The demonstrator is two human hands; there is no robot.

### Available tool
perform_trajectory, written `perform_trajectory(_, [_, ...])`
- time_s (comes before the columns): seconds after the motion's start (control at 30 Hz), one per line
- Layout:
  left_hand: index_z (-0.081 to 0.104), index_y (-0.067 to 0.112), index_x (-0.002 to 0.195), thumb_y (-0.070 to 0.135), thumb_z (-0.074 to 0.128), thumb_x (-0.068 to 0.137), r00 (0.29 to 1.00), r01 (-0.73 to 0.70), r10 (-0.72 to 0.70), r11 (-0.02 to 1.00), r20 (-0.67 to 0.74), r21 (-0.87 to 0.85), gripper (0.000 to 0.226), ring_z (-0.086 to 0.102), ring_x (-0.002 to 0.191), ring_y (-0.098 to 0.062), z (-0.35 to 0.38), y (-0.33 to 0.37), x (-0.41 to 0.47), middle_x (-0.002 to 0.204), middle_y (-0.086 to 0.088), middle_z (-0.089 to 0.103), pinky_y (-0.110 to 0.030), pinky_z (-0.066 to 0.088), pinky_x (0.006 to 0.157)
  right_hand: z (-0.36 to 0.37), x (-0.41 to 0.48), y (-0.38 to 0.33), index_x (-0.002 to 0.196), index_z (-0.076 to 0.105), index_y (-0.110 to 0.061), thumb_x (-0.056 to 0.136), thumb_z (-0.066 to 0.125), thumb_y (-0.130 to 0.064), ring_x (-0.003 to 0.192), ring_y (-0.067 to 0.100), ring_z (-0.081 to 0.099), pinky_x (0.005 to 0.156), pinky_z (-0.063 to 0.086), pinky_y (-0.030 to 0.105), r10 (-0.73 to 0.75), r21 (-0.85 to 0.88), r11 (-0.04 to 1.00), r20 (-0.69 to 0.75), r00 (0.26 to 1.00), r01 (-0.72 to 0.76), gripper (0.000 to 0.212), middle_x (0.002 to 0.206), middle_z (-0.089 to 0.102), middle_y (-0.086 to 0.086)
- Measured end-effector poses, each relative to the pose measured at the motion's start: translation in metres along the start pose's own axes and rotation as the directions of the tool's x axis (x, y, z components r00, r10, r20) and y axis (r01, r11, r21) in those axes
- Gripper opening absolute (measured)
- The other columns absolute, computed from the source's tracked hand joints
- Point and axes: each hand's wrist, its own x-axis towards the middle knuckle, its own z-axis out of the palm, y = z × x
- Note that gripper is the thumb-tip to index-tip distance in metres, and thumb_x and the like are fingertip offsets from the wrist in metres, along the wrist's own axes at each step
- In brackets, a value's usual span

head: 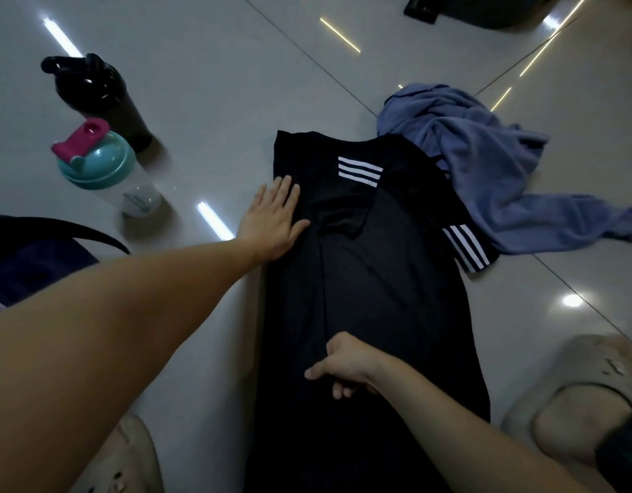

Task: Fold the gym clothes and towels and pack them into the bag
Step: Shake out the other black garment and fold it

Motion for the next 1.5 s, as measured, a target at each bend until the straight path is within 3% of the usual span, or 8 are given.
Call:
perform_trajectory(0.23, [0.003, 0.006, 0.161, 0.067, 0.015, 0.101, 0.996, -0.047, 0.056, 0.990, 0.066, -0.132, 0.087, -0.006, 0.156, -0.024, 0.024, 0.043, -0.094, 0.169, -0.012, -0.004, -0.039, 0.000, 0.127, 0.029, -0.023, 0.035, 0.083, 0.052, -0.013, 0.090, 0.076, -0.029, 0.036, 0.007, 0.046, 0.040, 0.037, 0.021, -0.012, 0.023, 1.000, 0.012, 1.000, 0.012, 0.029, 0.043, 0.055, -0.005])
perform_trajectory(0.5, [-0.008, 0.009, 0.160, 0.073, 0.002, 0.095, 0.986, -0.107, 0.106, 0.994, 0.131, 0.002, 0.092, -0.014, 0.155, -0.024, 0.031, 0.033, -0.144, 0.168, -0.012, -0.012, -0.041, -0.003, 0.127, 0.088, -0.051, 0.075, 0.109, 0.055, -0.008, 0.095, 0.069, -0.023, 0.045, 0.008, 0.049, 0.043, 0.039, 0.022, 0.089, 0.125, 0.987, 0.116, 0.989, -0.104, 0.025, 0.056, 0.060, 0.000])
perform_trajectory(0.63, [-0.006, 0.009, 0.161, 0.075, 0.002, 0.094, 0.972, -0.211, 0.203, 0.975, 0.117, 0.065, 0.094, -0.011, 0.156, -0.025, 0.022, 0.029, -0.159, 0.169, -0.014, -0.008, -0.041, -0.004, 0.127, 0.105, -0.063, 0.074, 0.132, 0.039, -0.003, 0.103, 0.056, -0.024, 0.048, 0.008, 0.048, 0.042, 0.037, 0.020, 0.102, 0.181, 0.972, 0.265, 0.959, -0.153, 0.039, 0.096, 0.078, 0.008])
perform_trajectory(0.9, [-0.017, 0.009, 0.158, 0.099, 0.021, 0.075, 0.762, -0.606, 0.565, 0.794, 0.317, 0.042, 0.129, -0.025, 0.152, -0.027, 0.025, 0.043, -0.227, 0.162, -0.015, -0.028, -0.042, -0.014, 0.124, 0.080, -0.070, 0.086, 0.122, 0.058, 0.002, 0.101, 0.054, -0.045, 0.049, 0.012, 0.052, 0.041, 0.042, 0.021, 0.253, -0.077, 0.967, 0.282, 0.925, -0.241, 0.052, 0.105, 0.075, 0.018])
perform_trajectory(1.07, [-0.020, 0.012, 0.157, 0.097, 0.016, 0.077, 0.708, -0.660, 0.593, 0.749, 0.384, 0.061, 0.123, -0.029, 0.150, -0.027, 0.029, 0.050, -0.257, 0.161, -0.015, -0.032, -0.047, -0.017, 0.123, 0.001, -0.078, 0.110, 0.107, 0.066, 0.006, 0.100, 0.060, -0.030, 0.045, 0.016, 0.056, 0.043, 0.046, 0.023, 0.209, -0.138, 0.965, -0.124, 0.970, -0.225, 0.037, 0.078, 0.074, 0.016])
perform_trajectory(1.2, [0.020, 0.012, 0.161, 0.081, 0.017, 0.093, 0.742, -0.648, 0.610, 0.759, 0.278, 0.064, 0.097, 0.014, 0.154, -0.033, 0.015, 0.062, -0.245, 0.166, -0.019, 0.013, -0.052, 0.009, 0.125, -0.053, -0.084, 0.143, 0.084, 0.068, -0.008, 0.085, 0.062, -0.020, 0.074, 0.033, 0.071, 0.067, 0.058, 0.038, 0.042, -0.172, 0.961, -0.686, 0.726, -0.218, 0.013, 0.080, 0.074, 0.014])
perform_trajectory(1.3, [0.053, 0.012, 0.138, 0.062, 0.036, 0.099, 0.740, -0.672, 0.663, 0.736, 0.112, 0.080, 0.066, 0.050, 0.126, -0.033, 0.008, 0.082, -0.229, 0.141, -0.017, 0.051, -0.047, 0.038, 0.108, -0.058, -0.090, 0.160, 0.112, 0.056, -0.009, 0.086, 0.061, -0.020, 0.107, 0.037, 0.062, 0.085, 0.049, 0.037, 0.084, -0.137, 0.946, -0.773, 0.629, -0.295, 0.029, 0.117, 0.063, 0.017])
perform_trajectory(1.5, [0.046, 0.019, 0.132, 0.073, 0.044, 0.087, 0.735, -0.664, 0.638, 0.746, 0.231, 0.052, 0.070, 0.053, 0.109, -0.024, 0.005, 0.100, -0.208, 0.124, -0.005, 0.051, -0.038, 0.044, 0.093, -0.048, -0.078, 0.173, 0.130, 0.043, -0.004, 0.088, 0.067, -0.030, 0.116, 0.038, 0.060, 0.091, 0.051, 0.041, 0.207, -0.036, 0.940, -0.730, 0.652, -0.339, 0.056, 0.128, 0.058, 0.017])
